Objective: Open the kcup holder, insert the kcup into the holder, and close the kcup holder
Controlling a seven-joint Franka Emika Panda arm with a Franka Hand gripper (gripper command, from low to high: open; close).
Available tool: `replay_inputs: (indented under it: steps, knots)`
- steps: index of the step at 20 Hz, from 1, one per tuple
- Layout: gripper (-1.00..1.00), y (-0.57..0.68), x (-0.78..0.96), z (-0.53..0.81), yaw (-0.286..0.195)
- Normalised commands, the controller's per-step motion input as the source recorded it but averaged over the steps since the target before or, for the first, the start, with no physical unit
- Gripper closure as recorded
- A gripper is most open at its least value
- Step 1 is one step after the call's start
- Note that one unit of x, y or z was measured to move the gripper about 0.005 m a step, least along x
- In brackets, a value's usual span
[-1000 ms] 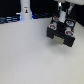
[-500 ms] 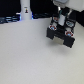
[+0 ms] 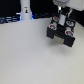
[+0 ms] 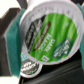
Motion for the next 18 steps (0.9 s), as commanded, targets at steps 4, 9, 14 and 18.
replay_inputs:
  steps: [4, 9, 14, 18]
  knots:
    - [1.0, 0.01, 0.22, 0.06, -0.021]
    - [1.0, -0.01, 0.04, -0.2, 0.002]
    - [1.0, 0.0, 0.03, -0.27, 0.012]
    - [1.0, 0.02, 0.03, -0.24, 0.023]
